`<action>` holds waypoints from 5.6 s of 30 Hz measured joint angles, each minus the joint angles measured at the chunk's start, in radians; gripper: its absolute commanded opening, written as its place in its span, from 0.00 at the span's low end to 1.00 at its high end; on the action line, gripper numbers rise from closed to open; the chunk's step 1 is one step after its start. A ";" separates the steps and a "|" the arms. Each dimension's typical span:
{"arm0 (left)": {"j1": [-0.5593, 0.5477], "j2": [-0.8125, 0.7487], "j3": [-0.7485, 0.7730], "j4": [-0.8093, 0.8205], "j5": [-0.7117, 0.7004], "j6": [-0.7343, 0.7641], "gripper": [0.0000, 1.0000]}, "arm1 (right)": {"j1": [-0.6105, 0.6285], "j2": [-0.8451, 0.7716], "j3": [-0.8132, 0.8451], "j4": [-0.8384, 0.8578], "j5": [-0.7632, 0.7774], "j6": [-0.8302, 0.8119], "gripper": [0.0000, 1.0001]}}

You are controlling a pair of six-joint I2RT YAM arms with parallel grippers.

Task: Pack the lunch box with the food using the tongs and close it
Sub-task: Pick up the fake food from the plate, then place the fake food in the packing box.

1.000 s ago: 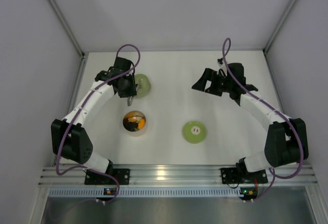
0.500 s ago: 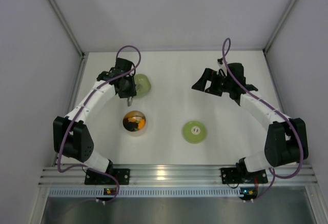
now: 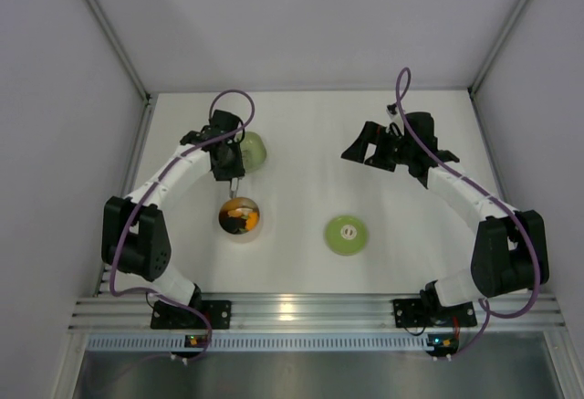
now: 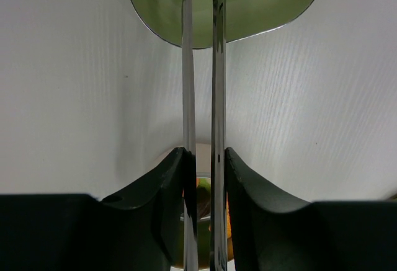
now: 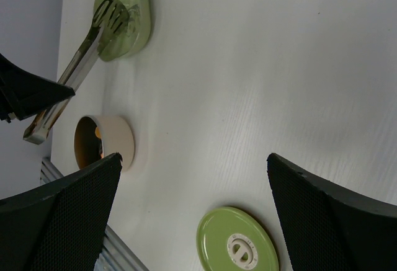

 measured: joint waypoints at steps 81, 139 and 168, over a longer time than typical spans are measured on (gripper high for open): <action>0.001 -0.108 -0.029 -0.063 -0.032 0.031 0.29 | 0.000 0.008 0.000 0.000 0.000 0.000 1.00; 0.001 -0.893 -0.291 -0.470 0.272 -0.077 0.32 | 0.000 0.008 0.000 -0.007 0.043 0.001 0.99; 0.001 -0.764 -0.078 -0.391 0.260 -0.075 0.42 | 0.000 0.007 0.000 -0.010 0.042 0.000 0.99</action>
